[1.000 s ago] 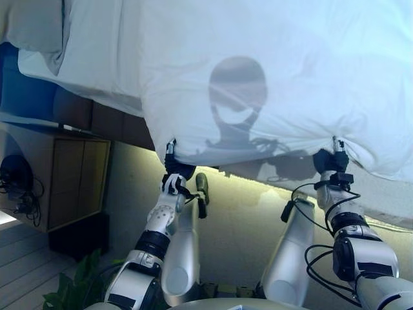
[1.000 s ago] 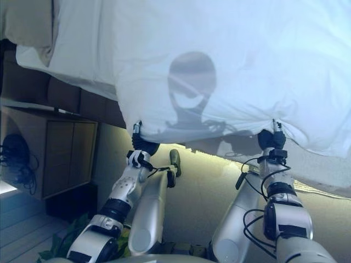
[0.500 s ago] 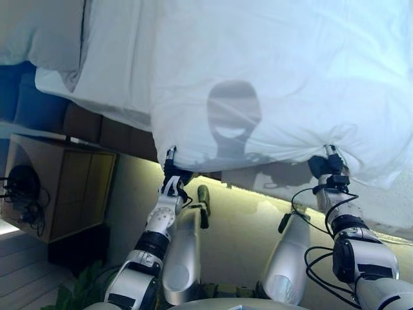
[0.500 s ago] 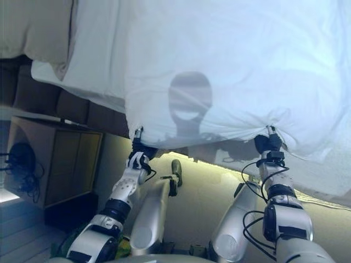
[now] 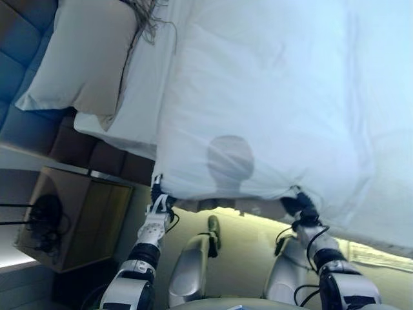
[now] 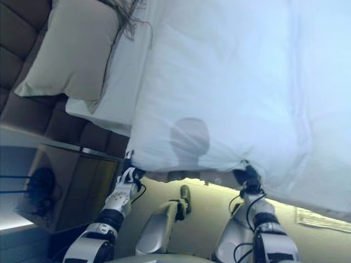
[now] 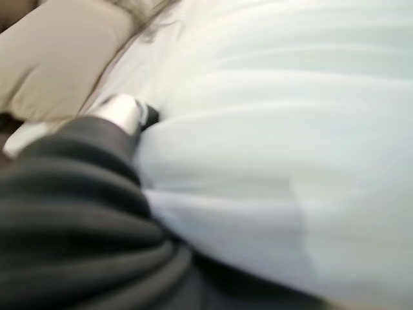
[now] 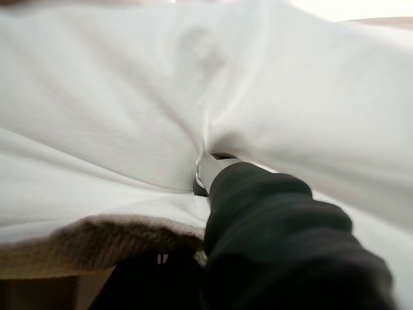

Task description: Make the bed neatly

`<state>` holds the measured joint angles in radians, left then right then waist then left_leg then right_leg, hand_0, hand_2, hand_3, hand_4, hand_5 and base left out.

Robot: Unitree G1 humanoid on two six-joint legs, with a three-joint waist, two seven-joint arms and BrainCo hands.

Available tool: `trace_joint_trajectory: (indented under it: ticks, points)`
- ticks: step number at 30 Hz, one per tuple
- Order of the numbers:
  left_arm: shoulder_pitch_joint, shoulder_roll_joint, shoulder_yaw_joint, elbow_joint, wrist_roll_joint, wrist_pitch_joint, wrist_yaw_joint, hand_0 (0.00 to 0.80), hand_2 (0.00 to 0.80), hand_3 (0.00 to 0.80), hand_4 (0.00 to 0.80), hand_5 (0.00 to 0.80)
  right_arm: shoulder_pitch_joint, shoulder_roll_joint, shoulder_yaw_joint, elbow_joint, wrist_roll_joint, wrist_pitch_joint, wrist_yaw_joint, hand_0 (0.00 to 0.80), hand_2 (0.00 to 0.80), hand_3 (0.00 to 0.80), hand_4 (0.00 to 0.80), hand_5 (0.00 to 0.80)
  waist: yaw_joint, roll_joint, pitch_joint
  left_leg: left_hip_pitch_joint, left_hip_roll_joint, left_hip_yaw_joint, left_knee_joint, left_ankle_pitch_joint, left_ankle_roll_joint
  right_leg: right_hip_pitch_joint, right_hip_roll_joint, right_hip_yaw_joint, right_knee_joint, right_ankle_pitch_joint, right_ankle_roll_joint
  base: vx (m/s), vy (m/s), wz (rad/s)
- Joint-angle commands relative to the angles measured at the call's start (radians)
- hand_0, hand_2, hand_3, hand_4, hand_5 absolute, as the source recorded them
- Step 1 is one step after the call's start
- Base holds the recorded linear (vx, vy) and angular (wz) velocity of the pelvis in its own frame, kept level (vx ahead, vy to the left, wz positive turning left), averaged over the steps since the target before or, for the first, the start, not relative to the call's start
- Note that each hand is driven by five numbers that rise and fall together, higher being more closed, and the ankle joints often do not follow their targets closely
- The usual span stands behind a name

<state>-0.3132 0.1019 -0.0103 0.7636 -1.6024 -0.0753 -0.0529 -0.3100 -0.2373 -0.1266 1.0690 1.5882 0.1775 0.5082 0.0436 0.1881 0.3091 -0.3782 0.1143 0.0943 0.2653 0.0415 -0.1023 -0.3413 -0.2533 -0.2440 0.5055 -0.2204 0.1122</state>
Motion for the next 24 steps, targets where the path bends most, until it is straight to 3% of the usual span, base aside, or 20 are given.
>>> trace_joint_trajectory:
  ticks: [1,2,4,5,8,9,10,11,13,14,16,18,20,22,24]
  points:
    - [-0.048,0.12,0.104,0.02,-0.046,-0.128,0.005,0.8,0.8,0.8,0.8,0.8,-0.023,0.001,0.058,-0.059,0.108,-0.066,0.013,0.8,0.8,0.8,0.8,0.8,0.002,-0.065,-0.021,-0.041,-0.085,0.008,0.027,0.089,0.02,0.079,0.094,-0.008,-0.104,0.102,-0.044,-0.104,-0.099,0.2]
    - [-0.043,0.12,0.106,0.019,-0.033,-0.135,0.012,0.8,0.8,0.8,0.8,0.8,-0.024,0.011,0.073,-0.102,0.096,-0.069,-0.029,0.8,0.8,0.8,0.8,0.8,0.004,-0.06,-0.017,-0.052,-0.054,0.001,0.049,0.136,0.004,0.083,0.093,-0.015,-0.111,0.11,-0.051,-0.122,-0.069,0.22]
    - [-0.027,0.117,0.104,0.006,-0.018,-0.137,0.023,0.8,0.8,0.8,0.8,0.8,-0.007,0.01,0.126,-0.204,0.106,-0.087,-0.095,0.8,0.8,0.8,0.8,0.8,-0.02,-0.068,0.0,-0.094,-0.023,-0.066,0.173,0.189,-0.036,0.095,0.101,0.025,-0.162,0.135,-0.07,-0.111,0.01,0.13]
    - [-0.013,0.114,0.098,0.007,-0.016,-0.141,0.016,0.8,0.8,0.8,0.8,0.8,0.0,0.013,0.134,-0.231,0.086,-0.09,-0.108,0.8,0.8,0.8,0.8,0.8,-0.032,-0.069,0.0,-0.098,0.011,-0.083,0.191,0.197,-0.039,0.089,0.098,0.041,-0.17,0.15,-0.072,-0.08,0.066,0.08]
    - [0.01,0.108,0.093,0.015,-0.023,-0.148,-0.001,0.8,0.8,0.8,0.8,0.8,0.021,0.009,0.145,-0.288,0.072,-0.097,-0.119,0.8,0.8,0.8,0.8,0.8,-0.055,-0.061,-0.012,-0.047,0.13,-0.114,0.131,0.23,-0.068,0.074,0.088,0.069,-0.143,0.136,-0.064,-0.019,0.167,-0.11]
    - [0.011,0.108,0.093,0.015,-0.024,-0.148,-0.002,0.8,0.8,0.8,0.8,0.8,0.022,0.008,0.145,-0.289,0.072,-0.097,-0.119,0.8,0.8,0.8,0.8,0.8,-0.055,-0.061,-0.012,-0.045,0.13,-0.113,0.129,0.231,-0.069,0.075,0.088,0.069,-0.142,0.135,-0.065,0.078,0.421,-0.47]
    - [0.029,0.101,0.111,0.044,-0.038,-0.128,-0.025,0.8,0.8,0.8,0.8,0.8,0.024,0.007,0.122,-0.287,0.047,-0.092,-0.122,0.8,0.8,0.8,0.8,0.8,-0.067,-0.043,-0.027,0.003,0.188,-0.148,0.071,0.258,-0.089,0.067,0.072,0.092,-0.099,0.11,-0.052,0.159,0.529,-0.31]
    - [0.044,0.093,0.12,0.054,-0.037,-0.118,-0.036,0.8,0.8,0.8,0.8,0.8,0.023,0.005,0.114,-0.29,0.032,-0.093,-0.136,0.8,0.8,0.8,0.8,0.8,-0.072,-0.031,-0.039,0.033,0.217,-0.17,0.034,0.269,-0.098,0.063,0.057,0.109,-0.08,0.103,-0.041,0.22,0.689,-0.12]
    - [0.079,0.07,0.118,0.056,-0.038,-0.108,-0.049,0.8,0.8,0.8,0.8,0.8,0.019,0.005,0.096,-0.292,-0.005,-0.097,-0.166,0.8,0.8,0.8,0.8,0.8,-0.076,-0.012,-0.057,0.089,0.234,-0.198,-0.028,0.27,-0.106,0.063,0.023,0.142,-0.062,0.097,-0.015,0.222,0.619,-0.03]
    - [0.105,0.055,0.114,0.055,-0.028,-0.098,-0.06,0.8,0.8,0.8,0.8,0.8,0.015,0.001,0.085,-0.296,-0.024,-0.102,-0.18,0.8,0.8,0.8,0.8,0.8,-0.077,0.0,-0.067,0.126,0.232,-0.21,-0.062,0.259,-0.109,0.061,-0.005,0.166,-0.06,0.101,0.005,0.216,0.703,-0.07]
    - [0.139,0.03,0.102,0.042,-0.009,-0.077,-0.074,0.8,0.8,0.8,0.8,0.8,0.015,-0.013,0.062,-0.31,-0.048,-0.112,-0.201,0.8,0.8,0.8,0.8,0.8,-0.081,0.022,-0.084,0.183,0.206,-0.188,-0.119,0.216,-0.111,0.063,-0.066,0.198,-0.076,0.124,0.048,0.172,0.655,-0.19]
    - [0.154,0.008,0.076,0.022,0.013,-0.042,-0.077,0.8,0.8,0.8,0.8,0.8,0.023,-0.043,0.035,-0.319,-0.045,-0.133,-0.206,0.8,0.8,0.8,0.8,0.8,-0.083,0.037,-0.097,0.193,0.151,-0.148,-0.122,0.142,-0.106,0.082,-0.153,0.222,-0.126,0.171,0.102,0.089,0.601,-0.2]
    - [0.152,-0.002,0.053,0.013,0.014,-0.034,-0.081,0.8,0.8,0.8,0.8,0.8,0.013,-0.065,0.018,-0.325,-0.044,-0.142,-0.216,0.8,0.8,0.8,0.8,0.8,-0.082,0.031,-0.1,0.17,0.085,-0.151,-0.074,0.066,-0.093,0.083,-0.231,0.249,-0.196,0.248,0.144,-0.026,0.473,0.2]
    - [0.136,0.004,0.04,-0.013,0.029,-0.028,-0.075,0.8,0.8,0.8,0.8,0.8,-0.008,-0.084,-0.005,-0.317,-0.06,-0.136,-0.236,0.8,0.8,0.8,0.8,0.8,-0.065,0.023,-0.1,0.15,0.027,-0.147,-0.048,0.024,-0.074,0.083,-0.306,0.243,-0.271,0.363,0.15,-0.056,0.36,0.27]
    - [0.127,0.027,0.043,-0.047,0.061,-0.016,-0.03,0.8,0.8,0.8,0.8,0.8,-0.009,-0.083,-0.016,-0.311,-0.05,-0.13,-0.232,0.8,0.8,0.8,0.8,0.8,-0.046,0.009,-0.098,0.151,-0.013,-0.116,-0.046,0.003,-0.049,0.061,-0.336,0.196,-0.286,0.429,0.15,-0.074,0.244,-0.11]
